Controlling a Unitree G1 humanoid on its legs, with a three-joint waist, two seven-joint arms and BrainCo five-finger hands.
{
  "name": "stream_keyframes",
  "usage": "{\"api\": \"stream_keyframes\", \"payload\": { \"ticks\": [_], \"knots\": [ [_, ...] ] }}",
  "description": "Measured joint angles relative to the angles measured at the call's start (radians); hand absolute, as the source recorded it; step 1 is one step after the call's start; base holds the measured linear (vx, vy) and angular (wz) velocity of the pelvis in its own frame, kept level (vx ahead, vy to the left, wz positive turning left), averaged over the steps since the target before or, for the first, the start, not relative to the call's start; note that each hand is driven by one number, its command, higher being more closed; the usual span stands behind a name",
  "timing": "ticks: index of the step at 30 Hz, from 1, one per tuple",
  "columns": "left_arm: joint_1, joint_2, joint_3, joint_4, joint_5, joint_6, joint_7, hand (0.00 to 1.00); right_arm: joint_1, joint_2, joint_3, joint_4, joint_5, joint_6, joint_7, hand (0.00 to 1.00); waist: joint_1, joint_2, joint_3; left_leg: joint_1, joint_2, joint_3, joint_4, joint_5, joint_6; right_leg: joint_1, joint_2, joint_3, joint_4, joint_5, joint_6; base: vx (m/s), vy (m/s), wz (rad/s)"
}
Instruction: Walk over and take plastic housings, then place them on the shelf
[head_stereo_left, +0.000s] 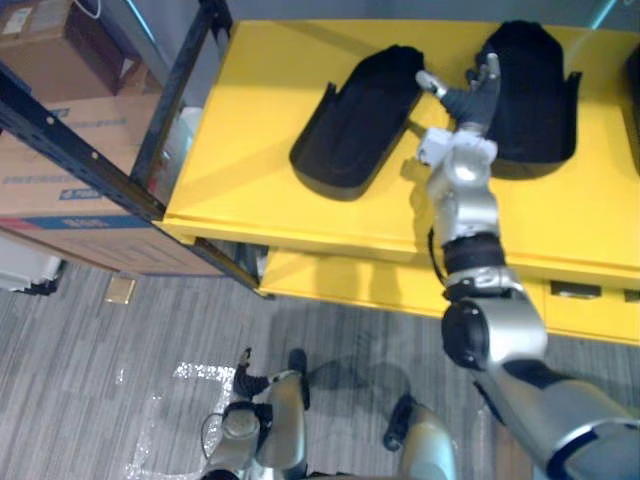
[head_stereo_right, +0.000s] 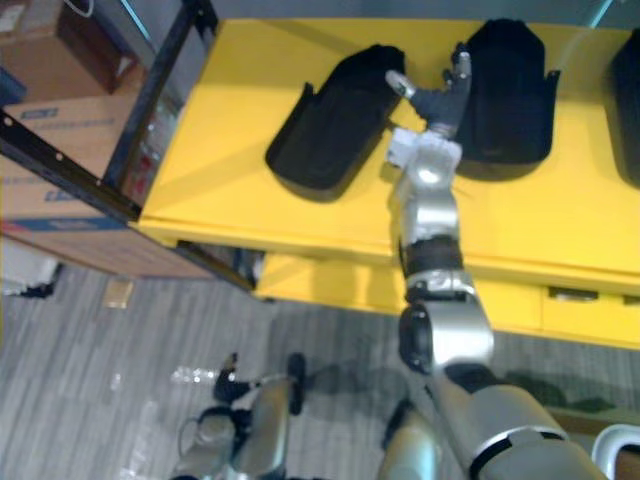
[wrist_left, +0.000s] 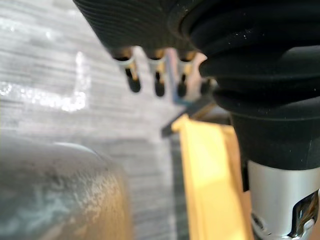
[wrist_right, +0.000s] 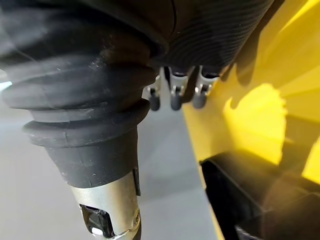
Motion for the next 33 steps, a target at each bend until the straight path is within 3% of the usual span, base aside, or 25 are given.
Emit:
{"api": "stream_keyframes", "payload": {
  "ticks": [11, 18, 23, 33],
  "knots": [
    [0.000, 0.001, 0.001, 0.001, 0.003, -0.001, -0.030, 0.00, -0.064, -0.036, 0.083, 0.067, 0.132, 0.007, 0.128, 0.00, 0.004, 0.017, -0.003, -0.014, -0.010, -0.009, 0.003, 0.002, 0.004, -0.001, -0.011, -0.018, -0.001, -0.003, 0.002, -0.01, 0.004, 0.05],
    [0.000, 0.000, 0.001, -0.005, 0.009, -0.001, -0.043, 0.00, -0.099, -0.049, 0.128, 0.068, 0.157, 0.007, 0.179, 0.00, 0.009, 0.022, -0.002, -0.024, -0.010, -0.017, 0.013, 0.000, 0.004, -0.006, -0.014, -0.024, 0.013, -0.013, 0.000, 0.00, -0.006, 0.02],
    [0.002, -0.006, 0.001, -0.004, 0.009, 0.001, -0.057, 0.00, -0.114, -0.063, 0.157, 0.078, 0.173, 0.007, 0.198, 0.00, 0.023, 0.053, -0.005, -0.047, -0.012, -0.030, 0.039, -0.007, 0.004, -0.017, -0.021, -0.034, 0.041, -0.027, -0.001, -0.02, -0.008, 0.07],
    [0.005, -0.006, 0.014, -0.003, 0.008, 0.000, -0.056, 0.00, -0.115, -0.067, 0.197, 0.078, 0.203, 0.007, 0.200, 0.00, 0.036, 0.054, -0.006, -0.067, -0.020, -0.047, 0.041, -0.006, 0.004, -0.025, -0.030, -0.050, 0.053, -0.036, 0.000, 0.00, 0.002, 0.04]
  ]
}}
